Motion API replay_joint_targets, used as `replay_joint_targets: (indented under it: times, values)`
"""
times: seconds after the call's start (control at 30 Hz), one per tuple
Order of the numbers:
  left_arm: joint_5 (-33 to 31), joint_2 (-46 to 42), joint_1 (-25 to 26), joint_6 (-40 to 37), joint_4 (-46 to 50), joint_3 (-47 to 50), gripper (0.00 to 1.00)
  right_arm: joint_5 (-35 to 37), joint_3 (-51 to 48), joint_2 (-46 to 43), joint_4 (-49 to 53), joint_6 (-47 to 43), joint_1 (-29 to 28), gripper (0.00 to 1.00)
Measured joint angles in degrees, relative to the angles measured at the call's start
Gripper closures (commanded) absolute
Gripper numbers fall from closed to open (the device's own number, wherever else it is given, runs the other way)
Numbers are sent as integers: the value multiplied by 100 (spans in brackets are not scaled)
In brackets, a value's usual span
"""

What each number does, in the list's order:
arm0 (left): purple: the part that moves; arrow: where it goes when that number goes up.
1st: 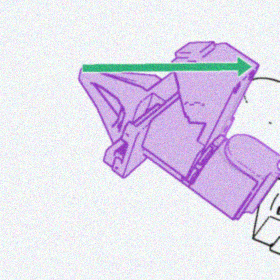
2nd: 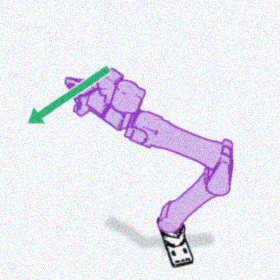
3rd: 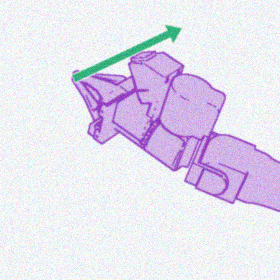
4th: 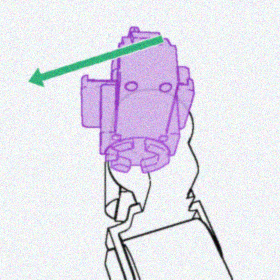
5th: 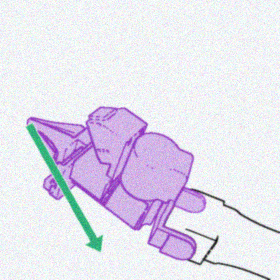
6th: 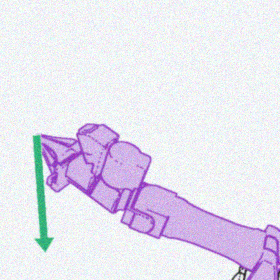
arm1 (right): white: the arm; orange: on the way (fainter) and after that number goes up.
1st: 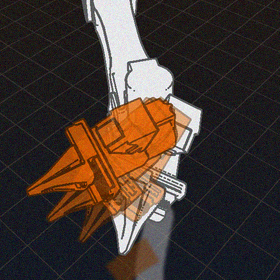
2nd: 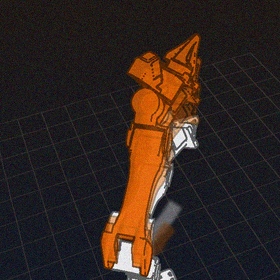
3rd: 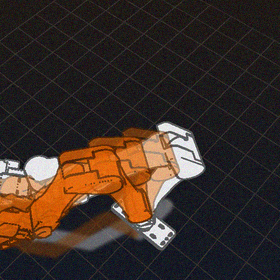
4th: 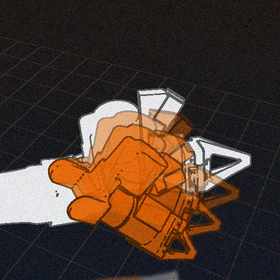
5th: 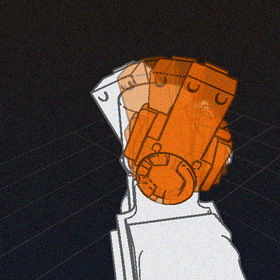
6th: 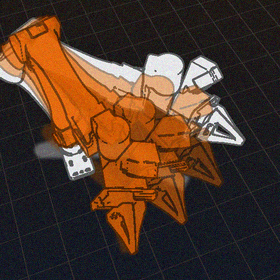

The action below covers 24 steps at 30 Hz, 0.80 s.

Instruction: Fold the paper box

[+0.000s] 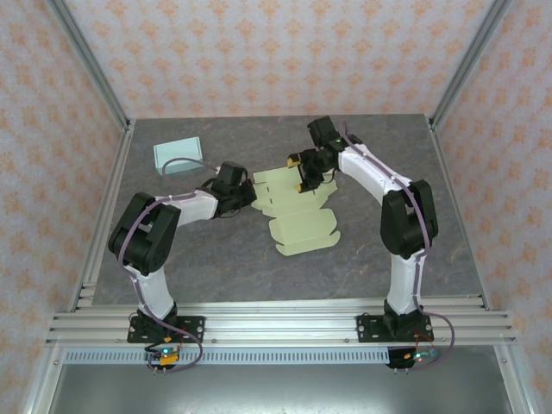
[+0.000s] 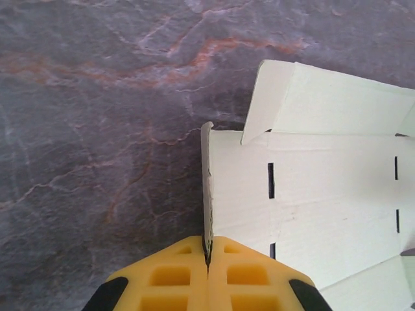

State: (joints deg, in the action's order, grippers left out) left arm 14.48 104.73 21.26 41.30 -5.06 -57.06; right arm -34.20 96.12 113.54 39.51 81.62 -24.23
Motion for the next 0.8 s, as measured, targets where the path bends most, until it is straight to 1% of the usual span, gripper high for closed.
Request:
replay_joint_targets:
  times: [0.07, 0.13, 0.23, 0.3, 0.43, 0.53, 0.73, 0.8]
  values:
    - [15, -70, 4, -177, -24, 7, 100, -13, 151, -4, 214, 61, 0, 26]
    - [-7, -267, 46, -400, -44, 66, 100, -24, 199, -24, 291, 122, 4, 18]
    - [-142, -776, 212, -892, -83, 195, 100, -236, 199, -24, 308, 284, 20, 14]
    - [-240, -1097, 415, -1224, -136, 232, 100, -415, 210, -24, 313, 352, 26, 14]
    - [-483, -1690, 874, -1740, -671, 605, 100, -549, 332, -22, 352, 413, 31, 15]
    - [-680, -1910, 925, -1910, -901, 935, 100, -675, 404, -22, 354, 437, 111, 16]
    - [-968, -2122, 927, -2385, -1189, 1316, 100, -745, 409, -17, 444, 428, 518, 16]
    - [-1010, -2208, 960, -2533, -1294, 1368, 100, -743, 409, -17, 466, 415, 610, 25]
